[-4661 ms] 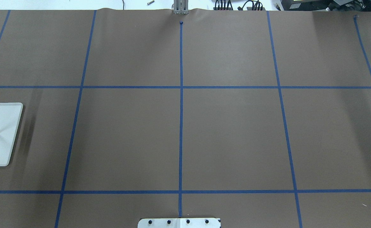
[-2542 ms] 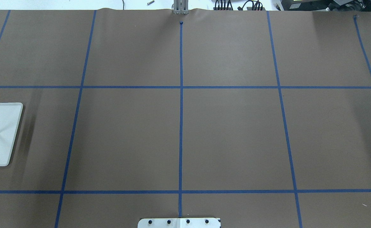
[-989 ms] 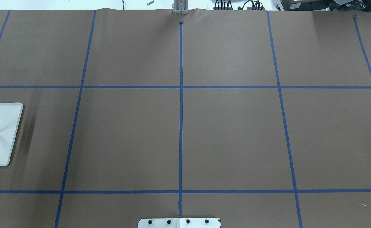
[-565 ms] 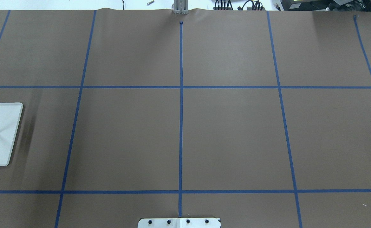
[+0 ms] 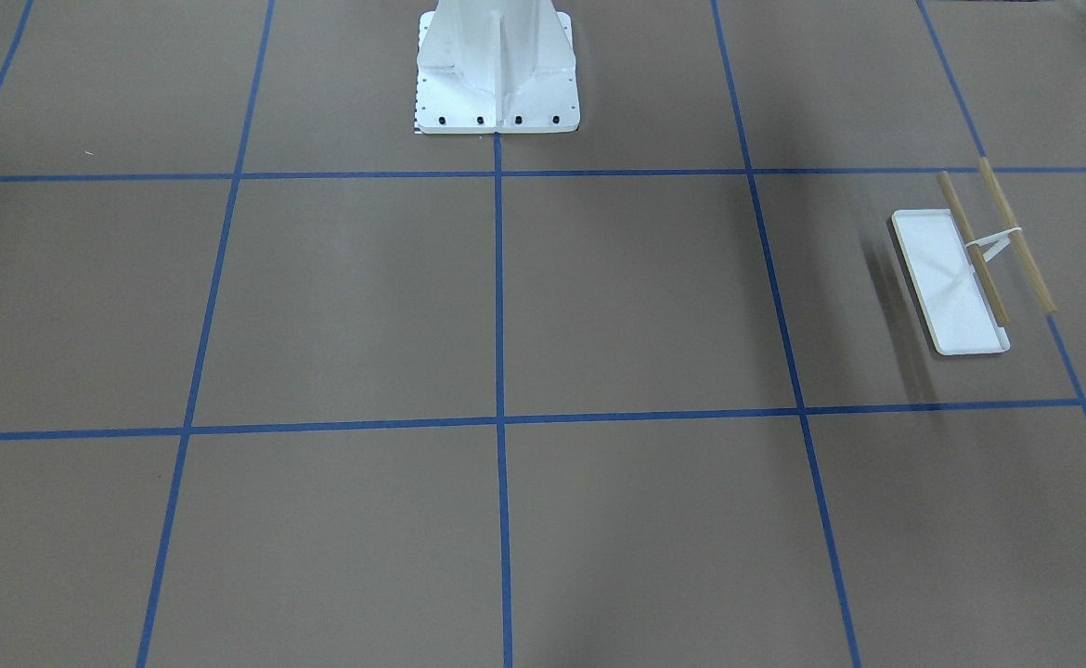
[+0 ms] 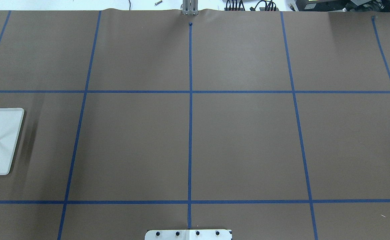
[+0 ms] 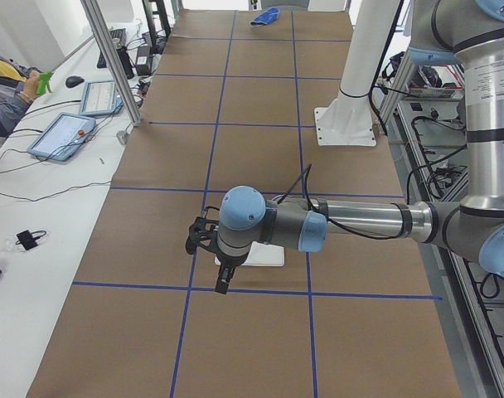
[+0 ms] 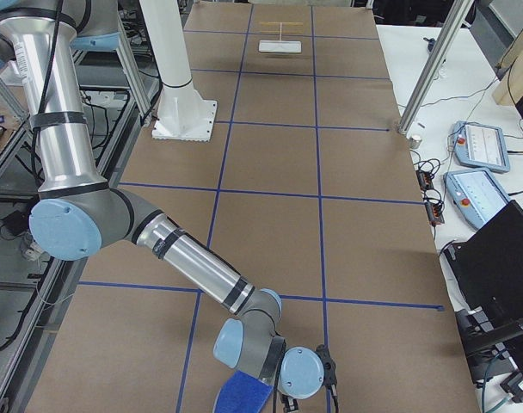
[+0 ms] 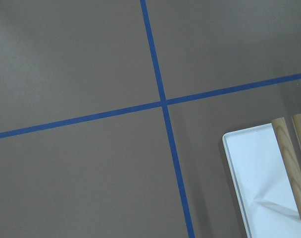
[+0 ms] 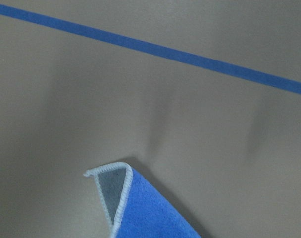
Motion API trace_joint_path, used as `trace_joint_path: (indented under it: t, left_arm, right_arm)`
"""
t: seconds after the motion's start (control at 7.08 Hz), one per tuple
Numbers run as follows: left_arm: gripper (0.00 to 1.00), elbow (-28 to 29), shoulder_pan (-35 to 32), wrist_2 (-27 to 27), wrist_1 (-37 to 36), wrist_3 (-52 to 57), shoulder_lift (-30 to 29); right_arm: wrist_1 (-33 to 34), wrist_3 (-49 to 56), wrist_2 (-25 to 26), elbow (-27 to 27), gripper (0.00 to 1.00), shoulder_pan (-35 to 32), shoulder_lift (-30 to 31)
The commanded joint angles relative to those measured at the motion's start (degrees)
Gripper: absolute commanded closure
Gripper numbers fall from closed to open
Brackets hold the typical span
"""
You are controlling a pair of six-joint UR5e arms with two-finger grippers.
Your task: Hang towel on rack
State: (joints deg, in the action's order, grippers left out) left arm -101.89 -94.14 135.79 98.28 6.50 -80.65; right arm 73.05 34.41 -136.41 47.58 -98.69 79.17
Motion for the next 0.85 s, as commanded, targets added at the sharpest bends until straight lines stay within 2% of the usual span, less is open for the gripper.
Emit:
trace_joint_path:
  t: [0.0,0.42,0.71]
  left_arm:
    - [0.02,0.03,0.01,0.00,-0.02,0.00,-0.03]
    - [0.02,0.12,0.01,0.00,-0.02,0.00,-0.03]
    - [0.02,0.12,0.01,0.00,-0.02,0.00,0.05]
  right_arm:
    - [-4.57,0.22,-0.35,0.15,0.01,7.25,-1.11]
    - [-4.50,9.76,-0.52,-3.52,0.08,10.09,-2.17]
    - [-4.24,12.51,-0.61,-4.51,0.10,10.53,-2.27]
